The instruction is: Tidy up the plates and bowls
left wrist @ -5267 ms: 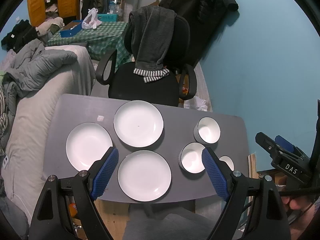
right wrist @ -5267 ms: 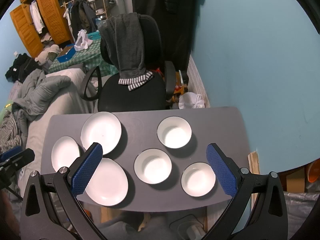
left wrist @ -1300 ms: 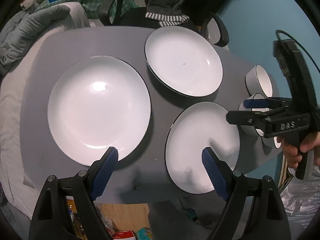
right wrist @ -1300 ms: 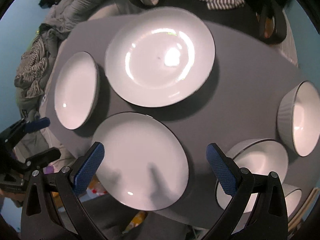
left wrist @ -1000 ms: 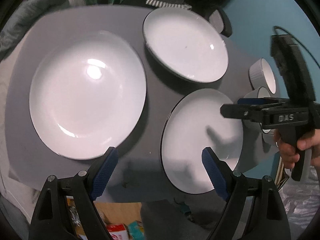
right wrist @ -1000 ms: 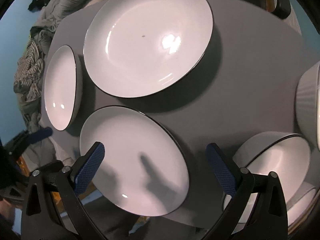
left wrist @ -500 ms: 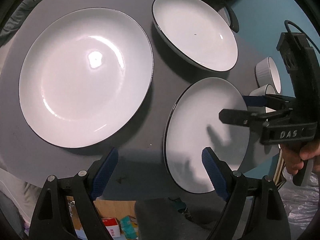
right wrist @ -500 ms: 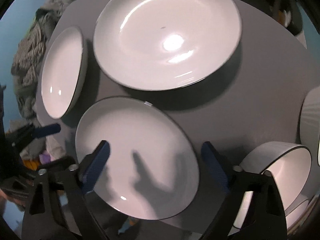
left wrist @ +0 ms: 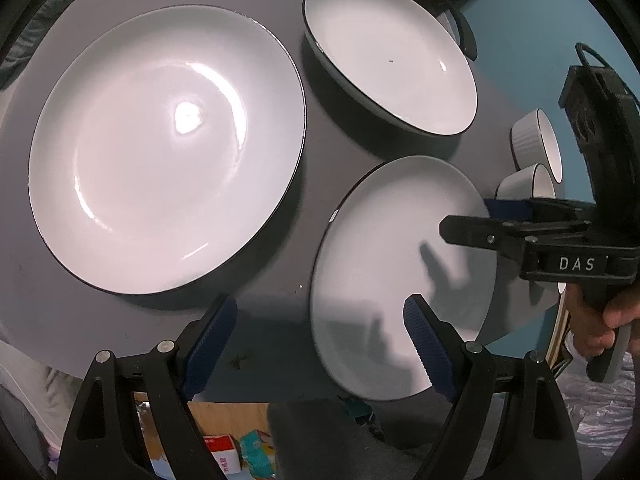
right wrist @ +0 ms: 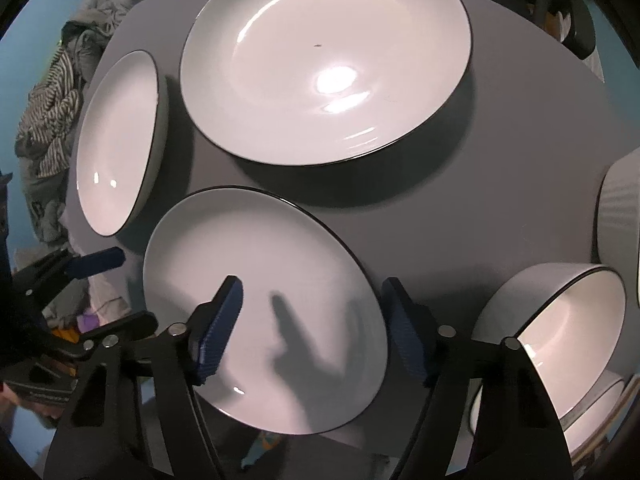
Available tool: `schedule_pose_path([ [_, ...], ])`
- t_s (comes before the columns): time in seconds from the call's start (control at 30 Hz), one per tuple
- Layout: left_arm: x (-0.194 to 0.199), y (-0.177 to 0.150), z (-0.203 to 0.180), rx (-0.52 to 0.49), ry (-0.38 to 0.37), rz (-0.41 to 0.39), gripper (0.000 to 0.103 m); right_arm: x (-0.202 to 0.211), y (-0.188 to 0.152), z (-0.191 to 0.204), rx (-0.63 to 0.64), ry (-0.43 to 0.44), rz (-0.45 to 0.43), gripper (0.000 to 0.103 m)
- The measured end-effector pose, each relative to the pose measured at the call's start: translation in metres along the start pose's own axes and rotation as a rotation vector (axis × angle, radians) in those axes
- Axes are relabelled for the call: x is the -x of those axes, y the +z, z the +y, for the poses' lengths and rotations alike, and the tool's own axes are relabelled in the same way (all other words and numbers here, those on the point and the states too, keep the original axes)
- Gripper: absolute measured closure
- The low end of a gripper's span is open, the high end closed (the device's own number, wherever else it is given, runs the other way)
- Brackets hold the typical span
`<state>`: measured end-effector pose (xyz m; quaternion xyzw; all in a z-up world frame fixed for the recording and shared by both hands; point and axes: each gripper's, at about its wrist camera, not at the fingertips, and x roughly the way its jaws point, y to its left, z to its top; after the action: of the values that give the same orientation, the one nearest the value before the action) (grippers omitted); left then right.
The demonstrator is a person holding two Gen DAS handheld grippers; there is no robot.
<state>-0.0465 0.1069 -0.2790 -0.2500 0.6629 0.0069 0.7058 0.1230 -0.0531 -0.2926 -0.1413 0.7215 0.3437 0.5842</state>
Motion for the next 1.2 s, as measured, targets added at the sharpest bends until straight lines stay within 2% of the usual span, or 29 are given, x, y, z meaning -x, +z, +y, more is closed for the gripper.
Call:
schedule_pose_path([
  [0.2,-0.001,0.0,0.003,-0.012,0.002,0.009,0.016,-0.005,-0.011,-0.002,-0.041,0.04,-0.018,0.039],
  [0.3,-0.001,0.001,0.006,-0.007,-0.003,0.009,0.016,-0.007,-0.022,-0.009,-0.087,0.055,-0.039,0.045],
  [0.37,-0.002,0.002,0.004,-0.009,-0.011,0.012,0.022,-0.008,-0.029,-0.014,-0.139,0.087,-0.04,0.046],
  [0.5,-0.005,0.001,0.003,-0.025,-0.015,0.029,0.024,-0.015,-0.045,-0.027,-0.193,0.121,-0.02,0.047],
  [0.53,-0.007,0.001,0.003,-0.032,-0.016,0.036,0.028,-0.018,-0.05,-0.03,-0.208,0.124,-0.007,0.047],
  [0.6,-0.009,0.002,0.001,-0.04,-0.006,0.048,0.033,-0.013,-0.055,-0.034,-0.211,0.128,-0.028,0.047],
  [0.93,-0.016,0.011,-0.005,-0.079,-0.004,0.06,0.033,-0.01,-0.081,-0.064,-0.304,0.208,-0.124,0.05],
  [1.07,-0.018,0.012,-0.009,-0.084,-0.007,0.06,0.042,-0.007,-0.085,-0.061,-0.323,0.236,-0.148,0.05],
  [1.2,-0.016,0.015,-0.009,-0.083,-0.018,0.05,0.042,-0.002,-0.097,-0.073,-0.386,0.283,-0.167,0.05],
])
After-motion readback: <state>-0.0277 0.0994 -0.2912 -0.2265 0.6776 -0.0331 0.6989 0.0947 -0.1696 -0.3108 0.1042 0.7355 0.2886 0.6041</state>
